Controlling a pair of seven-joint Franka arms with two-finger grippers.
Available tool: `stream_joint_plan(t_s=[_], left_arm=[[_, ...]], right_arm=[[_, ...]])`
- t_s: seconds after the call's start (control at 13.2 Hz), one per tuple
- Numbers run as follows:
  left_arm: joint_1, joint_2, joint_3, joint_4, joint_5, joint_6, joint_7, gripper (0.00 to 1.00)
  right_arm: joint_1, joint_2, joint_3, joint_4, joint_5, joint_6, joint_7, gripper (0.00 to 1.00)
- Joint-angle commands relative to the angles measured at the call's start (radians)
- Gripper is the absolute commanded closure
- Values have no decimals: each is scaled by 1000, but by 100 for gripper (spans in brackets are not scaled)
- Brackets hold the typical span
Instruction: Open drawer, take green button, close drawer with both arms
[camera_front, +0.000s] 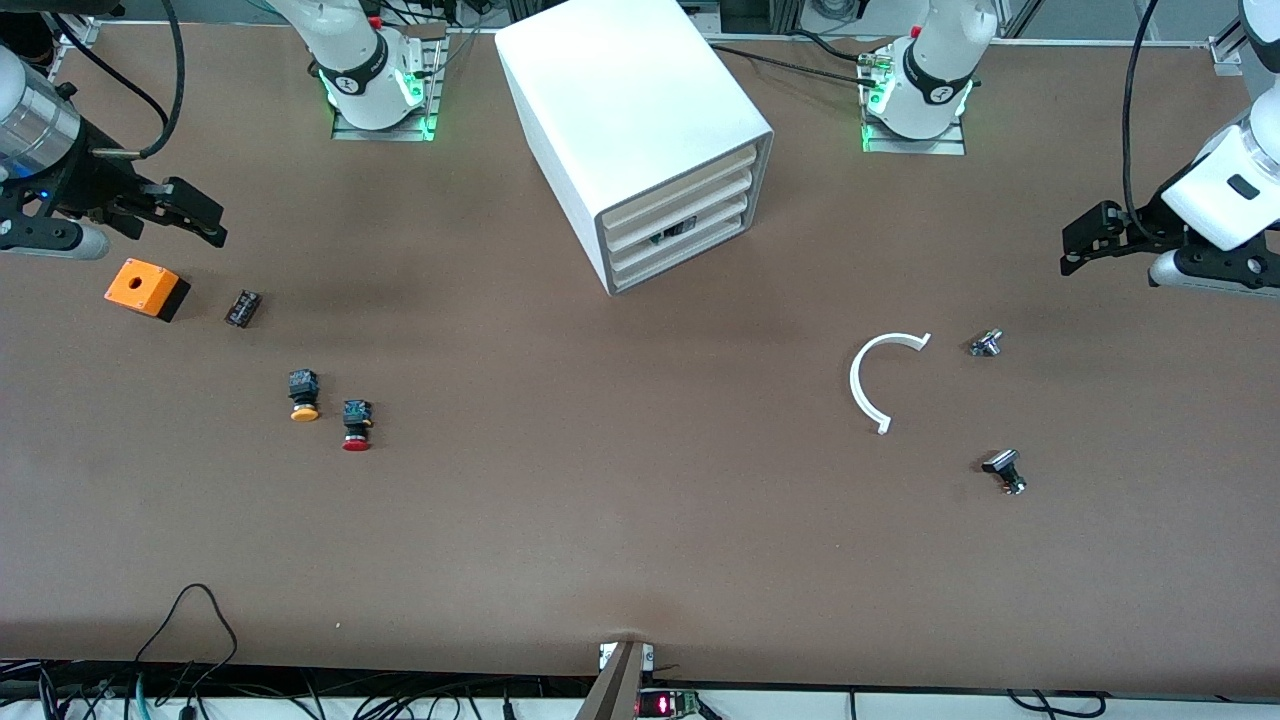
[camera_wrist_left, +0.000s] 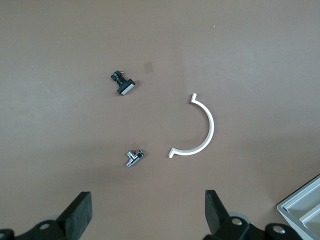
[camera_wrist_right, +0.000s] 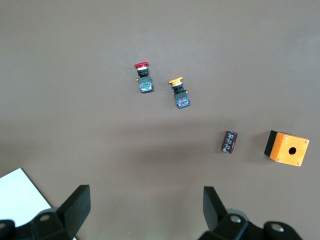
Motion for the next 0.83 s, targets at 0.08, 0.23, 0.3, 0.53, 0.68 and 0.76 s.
stream_joint_plan(t_s=[0.08,0.23,0.3,0.53,0.68,0.76], left_arm=[[-3,15,-1,34,14,-26,-9,1],[-3,15,-1,34,14,-26,-9,1],[-3,15,-1,34,14,-26,-9,1],[-3,15,-1,34,14,-26,-8,1],[-3,15,-1,34,12,-28,4,1],[-13,20,-2,34,6,-37,4,1]], right_arm=[[7,1,-5,6,0,-12,-9,0],[7,1,-6,5,0,-12,-9,0],[7,1,-6,5,0,-12,-9,0],[5,2,-6,5,1,-9,4,0],[2,19,-20,9,0,-4,-9,0],[4,22,-22,6,-8,-5,-9,0]])
